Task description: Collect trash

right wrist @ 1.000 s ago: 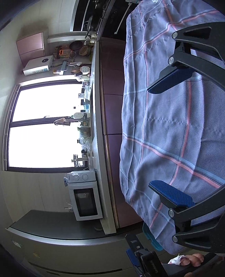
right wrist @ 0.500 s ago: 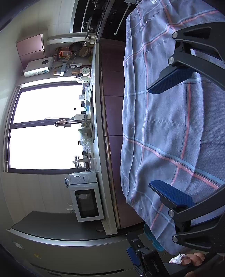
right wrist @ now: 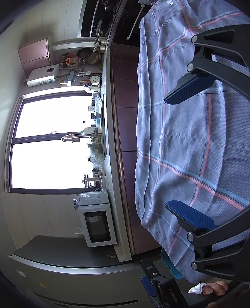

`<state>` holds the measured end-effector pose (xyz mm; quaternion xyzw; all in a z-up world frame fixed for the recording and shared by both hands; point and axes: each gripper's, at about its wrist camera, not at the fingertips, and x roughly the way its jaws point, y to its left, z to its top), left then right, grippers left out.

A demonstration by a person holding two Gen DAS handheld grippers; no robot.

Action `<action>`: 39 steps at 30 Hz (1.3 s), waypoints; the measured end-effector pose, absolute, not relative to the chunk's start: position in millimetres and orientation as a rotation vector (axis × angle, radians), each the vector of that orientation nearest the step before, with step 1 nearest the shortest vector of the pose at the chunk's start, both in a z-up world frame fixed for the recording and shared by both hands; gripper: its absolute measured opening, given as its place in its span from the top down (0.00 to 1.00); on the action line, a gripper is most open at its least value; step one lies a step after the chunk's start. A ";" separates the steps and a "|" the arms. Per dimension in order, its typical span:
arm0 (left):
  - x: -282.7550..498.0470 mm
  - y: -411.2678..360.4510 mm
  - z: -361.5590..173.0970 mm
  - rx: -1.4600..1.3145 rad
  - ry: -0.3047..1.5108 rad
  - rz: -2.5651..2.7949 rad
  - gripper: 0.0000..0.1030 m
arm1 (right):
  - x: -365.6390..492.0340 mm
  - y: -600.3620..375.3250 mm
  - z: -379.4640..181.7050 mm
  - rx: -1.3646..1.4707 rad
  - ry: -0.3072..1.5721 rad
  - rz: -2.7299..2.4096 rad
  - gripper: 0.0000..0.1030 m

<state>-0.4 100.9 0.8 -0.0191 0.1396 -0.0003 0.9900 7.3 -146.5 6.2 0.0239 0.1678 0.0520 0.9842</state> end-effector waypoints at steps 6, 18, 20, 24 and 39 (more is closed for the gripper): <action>-3.5 98.8 3.4 -0.028 0.267 0.006 0.05 | 6.9 -146.3 7.2 0.049 0.327 0.102 0.06; -5.3 99.1 6.7 -0.023 0.254 0.012 0.05 | 7.4 -145.6 8.2 0.051 0.322 0.100 0.06; -5.2 99.0 7.5 -0.022 0.252 0.011 0.05 | 7.5 -145.1 9.0 0.049 0.320 0.101 0.06; -5.3 99.1 7.5 -0.022 0.252 0.012 0.05 | 8.3 -144.9 9.8 0.050 0.319 0.102 0.06; -5.0 99.7 8.1 -0.022 0.252 0.012 0.05 | 10.7 -143.0 12.3 0.049 0.315 0.105 0.06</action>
